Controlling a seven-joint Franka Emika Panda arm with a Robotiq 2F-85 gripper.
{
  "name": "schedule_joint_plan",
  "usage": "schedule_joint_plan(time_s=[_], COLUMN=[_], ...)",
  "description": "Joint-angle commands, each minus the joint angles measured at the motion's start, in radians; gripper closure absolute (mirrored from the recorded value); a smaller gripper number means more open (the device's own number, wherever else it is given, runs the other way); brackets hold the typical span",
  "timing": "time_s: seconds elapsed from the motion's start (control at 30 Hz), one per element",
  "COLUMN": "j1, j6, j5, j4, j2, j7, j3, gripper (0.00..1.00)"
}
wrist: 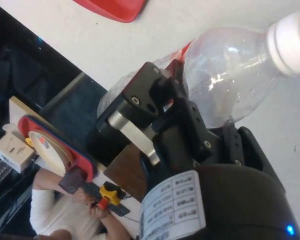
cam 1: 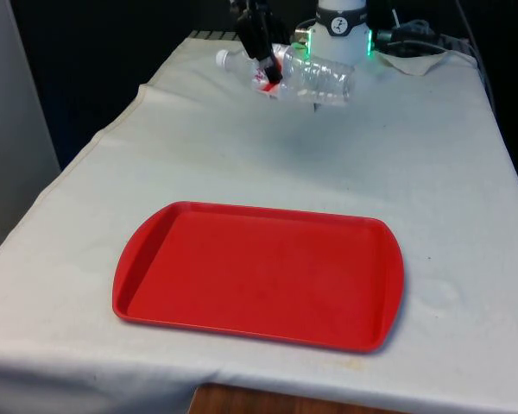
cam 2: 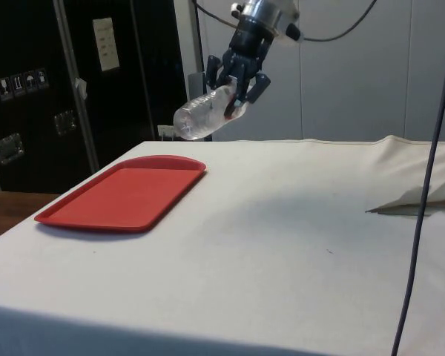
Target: Place the bottle upright on the tray.
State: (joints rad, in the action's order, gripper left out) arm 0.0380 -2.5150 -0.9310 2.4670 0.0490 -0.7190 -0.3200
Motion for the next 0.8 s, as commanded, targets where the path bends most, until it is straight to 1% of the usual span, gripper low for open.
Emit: schedule_joint_plan(time_s=[0.0, 0.03, 0.07, 0.1, 0.3, 0.33, 0.37, 0.63, 0.67, 0.7, 0.77], j1=[0.0, 0.0, 0.0, 0.0, 0.0, 0.0, 0.0, 0.0, 0.0, 0.0, 0.0], j6=[-0.01, -0.01, 0.0, -0.009, -0.008, 0.0, -0.008, -0.006, 0.0, -0.006, -0.005], j5=[0.025, 0.031, 0.012, 0.044, 0.084, 0.066, 0.089, 0.129, 0.113, 0.132, 0.139], j4=[-0.001, -0.003, -0.004, -0.008, -0.025, -0.028, -0.028, -0.056, -0.055, -0.059, -0.066], j2=[0.001, 0.002, 0.002, 0.004, 0.008, 0.007, 0.008, 0.003, 0.007, 0.002, 0.0], j7=[-0.023, -0.025, -0.005, -0.031, -0.045, -0.026, -0.046, -0.047, -0.03, -0.046, -0.046], j3=[0.004, 0.004, 0.001, 0.005, 0.006, 0.004, 0.007, 0.009, 0.007, 0.009, 0.01], gripper=[0.97, 0.97, 0.97, 0.97, 0.97, 0.97, 0.97, 0.97, 0.97, 0.97, 0.97])
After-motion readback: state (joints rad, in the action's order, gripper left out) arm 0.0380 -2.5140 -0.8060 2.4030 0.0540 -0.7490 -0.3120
